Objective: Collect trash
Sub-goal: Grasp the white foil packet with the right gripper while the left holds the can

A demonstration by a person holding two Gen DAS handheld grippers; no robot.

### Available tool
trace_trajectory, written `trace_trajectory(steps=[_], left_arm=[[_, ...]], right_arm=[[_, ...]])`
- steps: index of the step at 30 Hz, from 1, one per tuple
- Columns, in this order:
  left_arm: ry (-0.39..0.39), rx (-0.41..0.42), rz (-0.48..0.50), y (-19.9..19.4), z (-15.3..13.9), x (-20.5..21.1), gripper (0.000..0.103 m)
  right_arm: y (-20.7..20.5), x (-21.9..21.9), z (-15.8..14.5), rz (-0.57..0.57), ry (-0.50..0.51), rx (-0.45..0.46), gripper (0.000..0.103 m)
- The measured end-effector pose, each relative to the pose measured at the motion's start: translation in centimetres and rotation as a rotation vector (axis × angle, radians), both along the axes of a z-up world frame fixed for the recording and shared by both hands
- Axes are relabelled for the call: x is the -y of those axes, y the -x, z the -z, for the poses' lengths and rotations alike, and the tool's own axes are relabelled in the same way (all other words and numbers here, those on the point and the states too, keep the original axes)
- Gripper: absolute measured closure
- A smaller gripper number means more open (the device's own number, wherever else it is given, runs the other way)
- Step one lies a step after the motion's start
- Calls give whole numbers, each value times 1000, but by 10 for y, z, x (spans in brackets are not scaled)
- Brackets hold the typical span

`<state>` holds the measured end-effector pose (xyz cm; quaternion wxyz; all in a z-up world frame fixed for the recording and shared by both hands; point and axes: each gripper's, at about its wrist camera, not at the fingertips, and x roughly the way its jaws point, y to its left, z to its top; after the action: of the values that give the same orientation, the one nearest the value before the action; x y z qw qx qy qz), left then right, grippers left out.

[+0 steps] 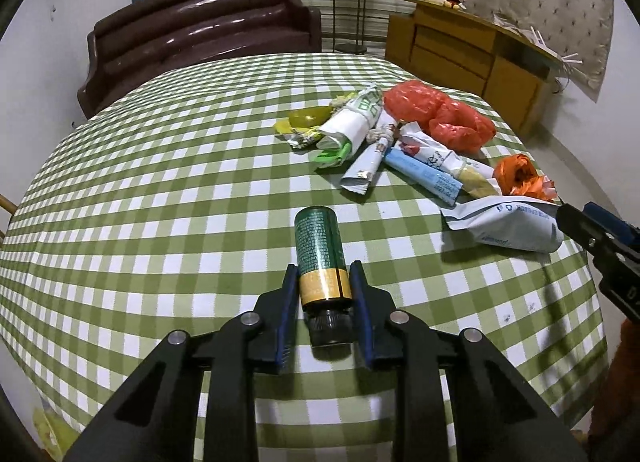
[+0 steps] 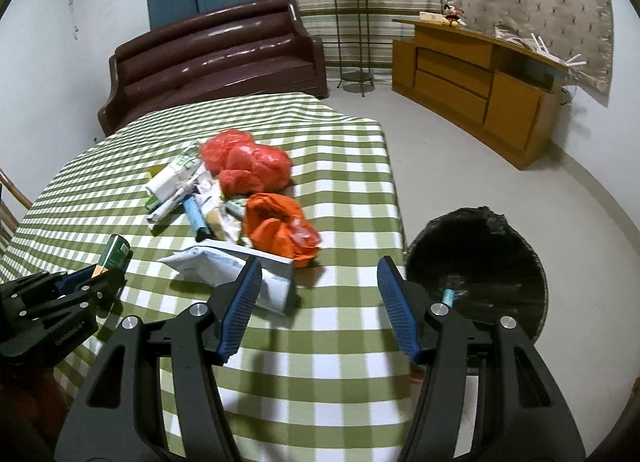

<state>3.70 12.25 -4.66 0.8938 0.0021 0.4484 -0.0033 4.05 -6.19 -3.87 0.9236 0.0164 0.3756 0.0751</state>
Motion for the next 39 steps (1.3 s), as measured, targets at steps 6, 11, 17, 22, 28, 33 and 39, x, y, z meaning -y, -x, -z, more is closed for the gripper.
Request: trace_trajectory(steps=[6, 11, 17, 22, 28, 33, 39], left_arm=[[-3, 8, -18, 1, -2, -10, 76], [-2, 13, -32, 1, -1, -18, 76], [-3, 20, -43, 3, -1, -26, 76], [-10, 27, -49, 5, -2, -31, 76], [-16, 29, -64, 7, -2, -43, 76], [-14, 25, -73, 7, 0, -50, 76], [-15, 29, -84, 8, -2, -56, 76]], right_arm=[[0, -14, 4, -41, -7, -24, 44], [7, -24, 4, -79, -14, -29, 44], [13, -34, 3, -119, -30, -45, 44], [11, -28, 0, -88, -17, -31, 44], [7, -31, 0, -103, -27, -41, 44], [17, -49, -2, -195, -47, -44, 44], [16, -47, -11, -157, -5, 5, 44]])
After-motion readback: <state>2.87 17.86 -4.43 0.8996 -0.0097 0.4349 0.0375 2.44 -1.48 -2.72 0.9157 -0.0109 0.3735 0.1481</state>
